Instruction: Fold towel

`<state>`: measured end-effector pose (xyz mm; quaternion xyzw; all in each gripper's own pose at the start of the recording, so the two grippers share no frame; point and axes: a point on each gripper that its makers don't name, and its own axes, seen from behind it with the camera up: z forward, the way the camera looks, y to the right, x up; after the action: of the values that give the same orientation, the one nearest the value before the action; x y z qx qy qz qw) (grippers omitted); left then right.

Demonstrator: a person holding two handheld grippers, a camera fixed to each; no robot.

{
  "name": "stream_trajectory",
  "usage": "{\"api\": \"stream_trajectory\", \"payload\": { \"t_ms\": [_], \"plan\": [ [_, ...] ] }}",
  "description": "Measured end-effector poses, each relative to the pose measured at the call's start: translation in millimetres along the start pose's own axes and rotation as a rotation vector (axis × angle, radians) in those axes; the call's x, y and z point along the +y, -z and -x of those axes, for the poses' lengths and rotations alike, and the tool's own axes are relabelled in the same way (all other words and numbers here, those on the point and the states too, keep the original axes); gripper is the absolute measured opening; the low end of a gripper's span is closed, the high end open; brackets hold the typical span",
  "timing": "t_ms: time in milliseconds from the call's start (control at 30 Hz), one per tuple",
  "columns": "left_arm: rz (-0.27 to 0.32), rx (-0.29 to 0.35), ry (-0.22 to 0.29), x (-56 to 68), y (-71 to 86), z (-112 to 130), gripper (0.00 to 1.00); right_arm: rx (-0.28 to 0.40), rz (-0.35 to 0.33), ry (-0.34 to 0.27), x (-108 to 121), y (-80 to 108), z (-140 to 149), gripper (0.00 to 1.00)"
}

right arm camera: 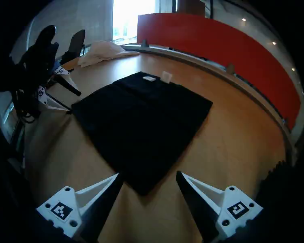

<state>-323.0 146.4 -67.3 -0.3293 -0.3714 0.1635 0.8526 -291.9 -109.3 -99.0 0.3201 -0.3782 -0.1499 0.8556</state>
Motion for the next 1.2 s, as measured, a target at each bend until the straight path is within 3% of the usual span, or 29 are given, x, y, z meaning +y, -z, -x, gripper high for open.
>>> {"api": "stream_trajectory", "payload": {
  "t_ms": [400,700,1033,1200],
  "plan": [
    [0.031,-0.017,0.012,1.2,-3.2,0.6,0.92,-0.022,-0.033,0.0,-5.7,-1.5,6.6,0.93],
    [0.043,-0.021,0.01,4.3,-3.4,0.8,0.86,-0.025,-0.048,-0.004,-7.5,-2.0,8.5,0.77],
    [0.042,-0.026,0.014,7.1,-3.6,0.3,0.73,-0.026,-0.049,-0.006,-5.0,-4.0,8.5,0.62],
    [0.037,-0.03,0.022,8.1,-3.9,0.4,0.68,-0.027,-0.051,-0.005,-6.5,-3.7,8.4,0.47]
  ]
}}
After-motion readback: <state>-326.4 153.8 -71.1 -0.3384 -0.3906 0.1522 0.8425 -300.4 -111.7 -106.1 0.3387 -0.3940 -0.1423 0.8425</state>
